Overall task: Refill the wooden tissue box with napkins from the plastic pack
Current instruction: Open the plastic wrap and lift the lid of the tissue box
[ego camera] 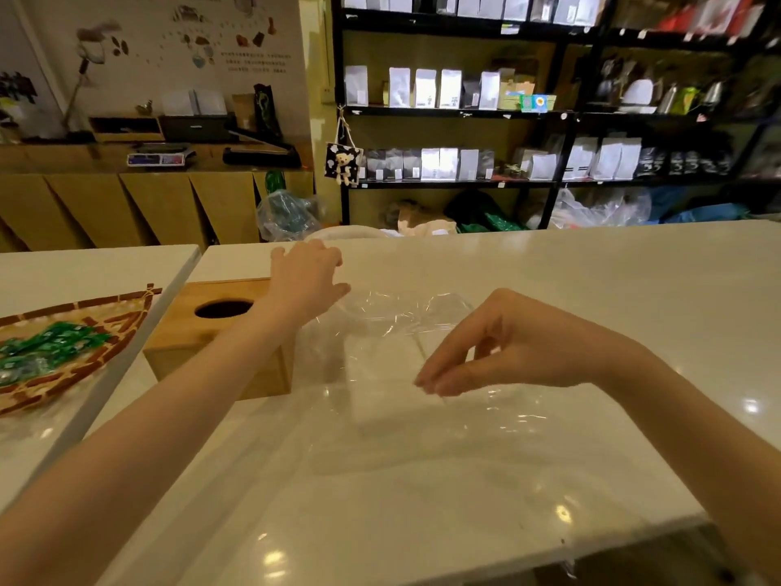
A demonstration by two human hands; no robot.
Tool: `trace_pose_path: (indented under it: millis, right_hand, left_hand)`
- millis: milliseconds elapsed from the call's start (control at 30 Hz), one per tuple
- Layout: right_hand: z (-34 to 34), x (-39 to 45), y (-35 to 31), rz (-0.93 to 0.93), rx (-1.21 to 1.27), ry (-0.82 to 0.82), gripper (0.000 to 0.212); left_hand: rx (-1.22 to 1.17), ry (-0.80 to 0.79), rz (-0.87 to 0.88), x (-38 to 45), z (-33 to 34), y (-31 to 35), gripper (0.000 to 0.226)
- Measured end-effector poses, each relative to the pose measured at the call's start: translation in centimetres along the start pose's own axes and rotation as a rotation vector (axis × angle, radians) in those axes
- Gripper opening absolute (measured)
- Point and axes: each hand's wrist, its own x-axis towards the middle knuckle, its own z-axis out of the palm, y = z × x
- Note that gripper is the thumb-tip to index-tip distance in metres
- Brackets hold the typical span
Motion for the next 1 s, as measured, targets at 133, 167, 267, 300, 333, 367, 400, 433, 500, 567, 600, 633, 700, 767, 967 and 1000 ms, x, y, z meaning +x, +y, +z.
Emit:
trace_pose_path:
  millis: [133, 167, 267, 300, 333, 367, 400, 433, 500, 567, 600, 633, 700, 767, 967, 1000]
  right_hand:
    - [2.1, -2.0, 0.0, 0.026, -0.013, -0.272, 0.024]
    - [2.8, -2.5, 0.2, 0.048, -0.033, -0.321, 0.026]
    - [4.7, -3.6, 0.8, 0.149, -0.092, -0.421, 0.030]
    - [5.3, -3.8, 1.0, 0.177, -0.106, -0.447, 0.031]
    - [5.7, -4.1, 1.2, 0.204, -0.114, -0.462, 0.032]
    - [6.0, -4.2, 1.3, 0.235, -0.109, -0.467, 0.032]
    - [6.2, -4.3, 1.4, 0.271, -0.092, -0.467, 0.034]
    - [6.2, -4.4, 1.4, 0.303, -0.076, -0.470, 0.038]
    - [6.1, -4.3, 1.4, 0.326, -0.084, -0.492, 0.048]
    - [5.9, -4.1, 1.5, 0.299, -0.075, -0.521, 0.046]
    - [5.7, -4.0, 1.4, 0.294, -0.060, -0.514, 0.041]
    - [5.5, -3.8, 1.5, 0.292, -0.042, -0.471, 0.037]
    - [4.7, -3.2, 2.1, 0.277, -0.016, -0.267, 0.035]
    - [3.7, -2.3, 3.5, 0.248, -0.107, -0.035, 0.031]
    - [3.0, 1.5, 8.7, 0.307, -0.446, -0.030, 0.050]
    - [3.1, 2.1, 9.3, 0.327, -0.457, -0.043, 0.051]
  left_hand:
    - [-0.232, -0.074, 0.319, -5.0, -1.2, 3.5, 0.037]
    - [-0.265, -0.156, 0.378, -6.5, -1.1, 4.2, 0.038]
    - [-0.243, -0.287, 0.497, -9.7, 0.4, 5.2, 0.050]
    - [-0.200, -0.307, 0.523, -10.5, 1.1, 5.3, 0.057]
    - [-0.153, -0.321, 0.543, -11.0, 1.9, 5.5, 0.064]
    - [-0.121, -0.335, 0.551, -11.5, 2.5, 5.5, 0.067]
    - [-0.109, -0.349, 0.551, -11.9, 3.0, 5.5, 0.066]
    - [-0.116, -0.353, 0.550, -12.2, 3.4, 5.5, 0.064]
    - [-0.131, -0.343, 0.560, -12.4, 3.9, 5.3, 0.068]
    - [-0.126, -0.327, 0.574, -12.3, 4.2, 5.2, 0.076]
    - [-0.123, -0.319, 0.575, -12.1, 4.3, 5.1, 0.079]
    - [-0.112, -0.317, 0.572, -11.9, 4.4, 5.0, 0.081]
    - [-0.053, -0.315, 0.570, -11.2, 4.6, 4.7, 0.083]
    - [0.030, -0.291, 0.576, -10.2, 4.9, 4.3, 0.079]
    - [0.149, -0.310, 0.507, -7.2, 5.1, 3.5, 0.056]
    - [0.161, -0.313, 0.485, -6.8, 5.2, 3.4, 0.056]
